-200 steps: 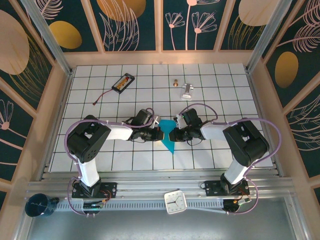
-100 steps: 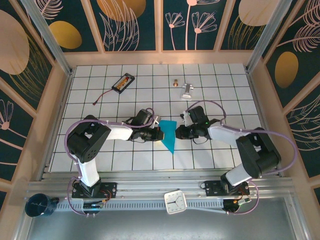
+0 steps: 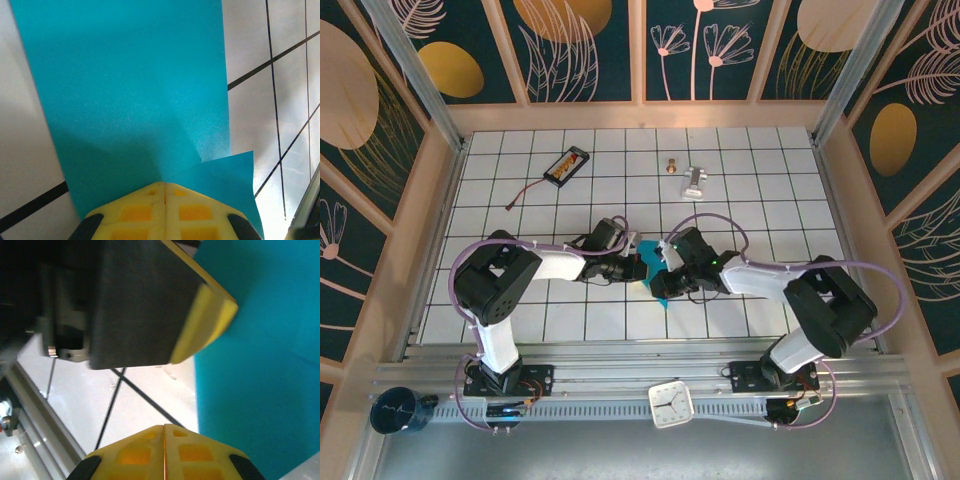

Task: Fold a paper plane with a square sheet of paper (pick it up from the middle)
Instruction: Third fold the triangle at the center of the table.

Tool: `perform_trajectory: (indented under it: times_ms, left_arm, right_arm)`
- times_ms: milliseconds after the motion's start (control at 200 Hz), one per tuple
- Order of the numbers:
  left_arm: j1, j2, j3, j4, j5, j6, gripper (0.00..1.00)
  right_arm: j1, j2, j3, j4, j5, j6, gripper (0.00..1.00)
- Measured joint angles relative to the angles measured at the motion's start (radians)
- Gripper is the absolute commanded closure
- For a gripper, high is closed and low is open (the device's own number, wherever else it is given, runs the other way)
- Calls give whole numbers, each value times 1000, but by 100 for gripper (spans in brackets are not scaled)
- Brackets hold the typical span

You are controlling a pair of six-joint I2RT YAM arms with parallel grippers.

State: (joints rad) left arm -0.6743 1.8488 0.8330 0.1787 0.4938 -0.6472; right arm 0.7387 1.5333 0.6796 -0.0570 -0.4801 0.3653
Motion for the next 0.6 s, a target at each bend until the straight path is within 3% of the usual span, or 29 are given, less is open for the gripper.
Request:
perform_trajectory:
  times_ms: [601]
  left_arm:
    - [0,0,0,-1,0,1,100]
  right_arm:
    - [-7,41,-14,0,11,-20,96]
